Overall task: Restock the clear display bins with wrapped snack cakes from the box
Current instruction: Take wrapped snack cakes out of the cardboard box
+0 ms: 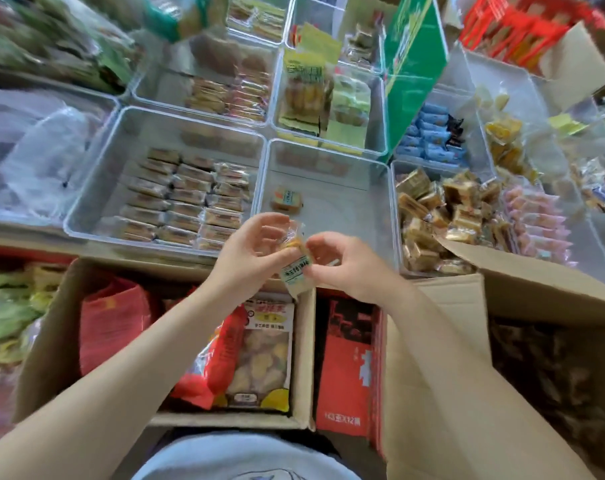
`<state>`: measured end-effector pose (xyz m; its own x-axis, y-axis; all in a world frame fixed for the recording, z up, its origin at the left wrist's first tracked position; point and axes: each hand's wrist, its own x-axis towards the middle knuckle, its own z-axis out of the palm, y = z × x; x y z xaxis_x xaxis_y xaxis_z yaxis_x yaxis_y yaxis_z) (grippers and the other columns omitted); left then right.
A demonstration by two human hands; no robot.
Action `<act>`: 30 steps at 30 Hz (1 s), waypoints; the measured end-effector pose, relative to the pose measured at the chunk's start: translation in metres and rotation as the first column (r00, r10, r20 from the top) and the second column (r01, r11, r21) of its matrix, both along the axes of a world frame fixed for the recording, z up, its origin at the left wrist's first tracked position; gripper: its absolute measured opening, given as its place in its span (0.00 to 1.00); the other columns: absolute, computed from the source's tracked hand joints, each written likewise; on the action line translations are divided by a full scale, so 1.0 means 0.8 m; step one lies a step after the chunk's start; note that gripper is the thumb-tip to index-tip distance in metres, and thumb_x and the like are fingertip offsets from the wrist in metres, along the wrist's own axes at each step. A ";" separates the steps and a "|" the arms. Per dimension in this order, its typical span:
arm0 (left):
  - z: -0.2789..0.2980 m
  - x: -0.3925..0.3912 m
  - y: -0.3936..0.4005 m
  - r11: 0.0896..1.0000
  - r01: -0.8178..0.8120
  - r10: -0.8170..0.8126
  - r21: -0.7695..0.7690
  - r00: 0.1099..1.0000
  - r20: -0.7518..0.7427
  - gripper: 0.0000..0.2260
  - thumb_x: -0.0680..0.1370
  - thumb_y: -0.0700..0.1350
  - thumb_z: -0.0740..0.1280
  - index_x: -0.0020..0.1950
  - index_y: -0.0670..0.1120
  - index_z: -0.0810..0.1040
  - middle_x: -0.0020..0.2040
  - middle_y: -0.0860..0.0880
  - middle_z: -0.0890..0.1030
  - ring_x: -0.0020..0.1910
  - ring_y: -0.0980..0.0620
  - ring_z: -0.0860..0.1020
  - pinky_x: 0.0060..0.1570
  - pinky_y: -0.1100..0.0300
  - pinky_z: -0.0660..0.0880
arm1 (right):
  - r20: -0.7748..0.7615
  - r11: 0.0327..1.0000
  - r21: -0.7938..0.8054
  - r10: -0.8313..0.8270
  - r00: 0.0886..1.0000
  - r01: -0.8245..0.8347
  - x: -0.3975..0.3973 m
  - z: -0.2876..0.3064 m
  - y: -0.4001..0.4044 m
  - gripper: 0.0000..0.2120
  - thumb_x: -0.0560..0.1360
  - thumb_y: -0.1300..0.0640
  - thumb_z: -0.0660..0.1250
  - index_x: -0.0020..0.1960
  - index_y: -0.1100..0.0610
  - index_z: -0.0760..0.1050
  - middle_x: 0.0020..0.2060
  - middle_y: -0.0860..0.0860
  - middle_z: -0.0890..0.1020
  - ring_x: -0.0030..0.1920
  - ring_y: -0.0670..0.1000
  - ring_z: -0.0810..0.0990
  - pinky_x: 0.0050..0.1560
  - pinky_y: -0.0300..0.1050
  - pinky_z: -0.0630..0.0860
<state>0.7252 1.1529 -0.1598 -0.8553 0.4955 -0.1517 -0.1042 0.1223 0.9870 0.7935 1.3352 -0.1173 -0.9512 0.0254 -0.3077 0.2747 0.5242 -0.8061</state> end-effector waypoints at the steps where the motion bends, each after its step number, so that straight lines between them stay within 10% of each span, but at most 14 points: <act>1: -0.014 -0.011 -0.002 0.996 0.002 -0.009 -0.086 0.997 -0.074 0.18 0.75 0.48 0.76 0.62 0.57 0.76 0.56 0.59 0.81 0.55 0.62 0.78 0.57 0.59 0.76 | -0.023 0.996 0.088 -0.016 1.000 0.018 -0.011 -0.010 0.003 0.13 0.73 0.61 0.74 0.53 0.46 0.78 0.44 0.43 0.83 0.44 0.40 0.80 0.50 0.37 0.77; 8: -0.114 -0.070 -0.001 0.593 -0.003 -0.469 -0.805 0.812 -0.348 0.33 0.82 0.60 0.56 0.83 0.49 0.49 0.83 0.46 0.53 0.82 0.47 0.48 0.80 0.46 0.48 | -0.074 0.742 0.667 -0.028 0.997 0.070 -0.095 -0.065 0.051 0.13 0.76 0.55 0.68 0.60 0.52 0.76 0.52 0.50 0.80 0.53 0.53 0.75 0.51 0.48 0.73; 16: -0.121 -0.107 0.000 0.505 -0.047 -0.614 -0.862 0.682 -0.397 0.34 0.78 0.62 0.52 0.78 0.43 0.62 0.66 0.42 0.75 0.67 0.42 0.71 0.69 0.43 0.65 | 0.058 0.603 0.795 0.032 0.998 -0.065 -0.186 -0.156 0.058 0.14 0.78 0.59 0.61 0.63 0.53 0.74 0.57 0.52 0.78 0.59 0.56 0.73 0.56 0.50 0.68; 23: -0.122 -0.108 0.003 0.513 -0.033 -0.604 -0.858 0.697 -0.388 0.31 0.77 0.59 0.57 0.75 0.42 0.66 0.61 0.41 0.77 0.64 0.40 0.73 0.64 0.42 0.70 | 0.263 0.756 0.611 0.088 0.961 -0.237 -0.219 -0.205 0.044 0.20 0.78 0.55 0.63 0.70 0.50 0.73 0.65 0.51 0.79 0.66 0.56 0.74 0.67 0.51 0.68; 30: -0.123 -0.108 0.004 0.526 -0.031 -0.597 -0.850 0.698 -0.395 0.31 0.76 0.58 0.58 0.74 0.41 0.68 0.60 0.41 0.78 0.62 0.40 0.74 0.61 0.44 0.71 | 0.224 0.908 0.417 -0.129 0.966 0.025 -0.242 -0.219 0.072 0.24 0.72 0.53 0.76 0.64 0.56 0.72 0.61 0.57 0.73 0.60 0.58 0.77 0.59 0.50 0.74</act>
